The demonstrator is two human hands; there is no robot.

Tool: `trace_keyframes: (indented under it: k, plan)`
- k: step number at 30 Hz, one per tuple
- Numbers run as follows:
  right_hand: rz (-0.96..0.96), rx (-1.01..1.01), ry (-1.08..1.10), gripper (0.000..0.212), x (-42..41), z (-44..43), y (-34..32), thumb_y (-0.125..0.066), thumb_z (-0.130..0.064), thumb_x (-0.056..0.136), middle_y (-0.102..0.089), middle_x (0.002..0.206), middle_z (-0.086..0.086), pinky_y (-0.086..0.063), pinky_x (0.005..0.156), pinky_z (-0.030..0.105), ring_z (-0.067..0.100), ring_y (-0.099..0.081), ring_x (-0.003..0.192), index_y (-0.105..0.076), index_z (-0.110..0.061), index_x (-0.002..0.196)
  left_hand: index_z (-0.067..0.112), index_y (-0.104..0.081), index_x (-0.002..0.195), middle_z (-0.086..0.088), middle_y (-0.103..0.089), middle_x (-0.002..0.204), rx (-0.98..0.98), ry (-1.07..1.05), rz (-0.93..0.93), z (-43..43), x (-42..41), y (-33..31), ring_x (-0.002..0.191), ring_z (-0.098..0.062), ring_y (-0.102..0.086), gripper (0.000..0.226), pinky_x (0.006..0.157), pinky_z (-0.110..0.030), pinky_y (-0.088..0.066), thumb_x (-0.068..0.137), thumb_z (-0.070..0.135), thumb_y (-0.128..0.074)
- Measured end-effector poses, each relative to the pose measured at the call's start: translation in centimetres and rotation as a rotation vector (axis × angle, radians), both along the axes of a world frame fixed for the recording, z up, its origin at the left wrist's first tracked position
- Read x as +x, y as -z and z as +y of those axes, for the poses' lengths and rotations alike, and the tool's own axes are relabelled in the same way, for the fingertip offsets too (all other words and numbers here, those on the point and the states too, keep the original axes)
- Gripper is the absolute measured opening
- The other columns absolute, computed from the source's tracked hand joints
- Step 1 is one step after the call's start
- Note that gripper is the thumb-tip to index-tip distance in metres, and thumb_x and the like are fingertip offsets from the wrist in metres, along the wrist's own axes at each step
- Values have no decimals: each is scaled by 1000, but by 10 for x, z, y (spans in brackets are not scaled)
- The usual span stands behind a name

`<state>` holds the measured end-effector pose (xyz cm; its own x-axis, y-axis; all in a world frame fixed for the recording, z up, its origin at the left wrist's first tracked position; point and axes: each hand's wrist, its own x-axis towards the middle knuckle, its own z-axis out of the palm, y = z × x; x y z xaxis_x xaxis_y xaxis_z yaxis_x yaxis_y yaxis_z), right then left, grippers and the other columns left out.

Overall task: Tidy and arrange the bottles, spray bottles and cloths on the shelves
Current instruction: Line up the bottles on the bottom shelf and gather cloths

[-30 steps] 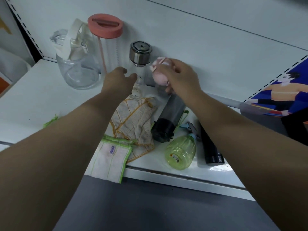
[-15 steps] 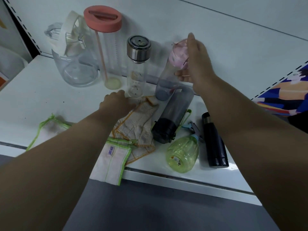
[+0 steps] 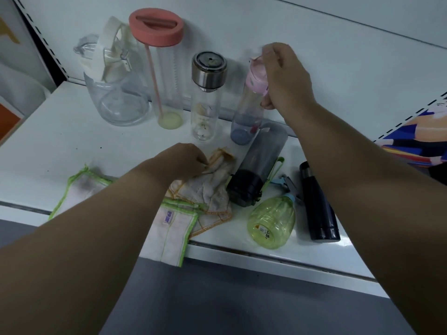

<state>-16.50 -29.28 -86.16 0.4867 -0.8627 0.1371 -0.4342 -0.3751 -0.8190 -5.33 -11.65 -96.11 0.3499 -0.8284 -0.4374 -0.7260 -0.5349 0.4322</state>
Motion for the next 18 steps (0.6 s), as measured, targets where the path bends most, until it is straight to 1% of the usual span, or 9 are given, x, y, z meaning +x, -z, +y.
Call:
trace_keyframes:
  k: [2,3,5,7,9,13,15,17,18]
  plan:
    - [48,34,-18,49,-4,3,-1,-58,-48,93,-63,110,-7,-50,44,19,16,-64,75,-48,-27,135,20,-75,108,0,-71,111,4,5,0,4,2,0,95,-15,-58,24,82,-27,-46,94,21,-55]
    - [78,12,-39,57,-6,4,-1,-67,-45,87,-62,110,-8,-53,48,21,17,-65,78,-45,-27,137,19,-75,105,0,-71,108,10,7,-2,6,2,0,93,-14,-58,23,80,-27,-44,94,21,-55]
    - [119,-78,-62,67,-10,5,0,-76,-40,80,-57,113,-7,-61,67,34,20,-65,96,-46,-26,138,15,-76,102,-1,-71,104,25,8,-6,9,4,0,90,-14,-57,23,76,-25,-41,95,20,-54]
    - [114,-83,-59,67,-14,7,-1,-78,-38,79,-56,112,-6,-60,79,45,21,-63,104,-48,-25,137,14,-76,101,-2,-71,103,31,2,-9,12,5,-2,91,-16,-59,23,76,-25,-41,94,20,-55]
    - [97,-54,-64,65,-16,7,-2,-79,-37,79,-57,113,-5,-61,76,43,23,-65,100,-50,-26,136,14,-76,98,-2,-72,101,35,-7,-3,14,8,-4,92,-17,-60,22,76,-26,-42,93,20,-55]
    - [111,-70,-98,67,-20,8,-2,-81,-36,78,-58,114,-4,-57,57,26,23,-65,85,-49,-28,137,10,-72,85,-12,-73,97,58,-30,2,20,14,-9,79,-18,-57,19,68,-27,-45,89,15,-54]
    - [141,-78,-118,77,-21,8,-2,-81,-41,76,-57,123,-2,-56,57,22,25,-64,88,-44,-31,143,5,-72,88,-14,-72,97,58,-50,13,23,16,-10,78,-18,-56,23,64,-25,-43,91,17,-53]
    - [205,-110,-121,89,-23,7,-3,-80,-51,74,-50,136,5,-57,81,32,27,-61,108,-35,-35,149,0,-71,96,-16,-71,98,34,-77,26,26,19,-13,78,-19,-55,29,62,-25,-40,94,23,-53]
    - [243,-147,-110,92,-25,8,-5,-79,-54,74,-44,141,7,-52,93,35,25,-56,118,-32,-35,151,-1,-70,96,-16,-69,95,22,-90,31,27,19,-16,77,-19,-54,32,61,-25,-38,95,25,-52]
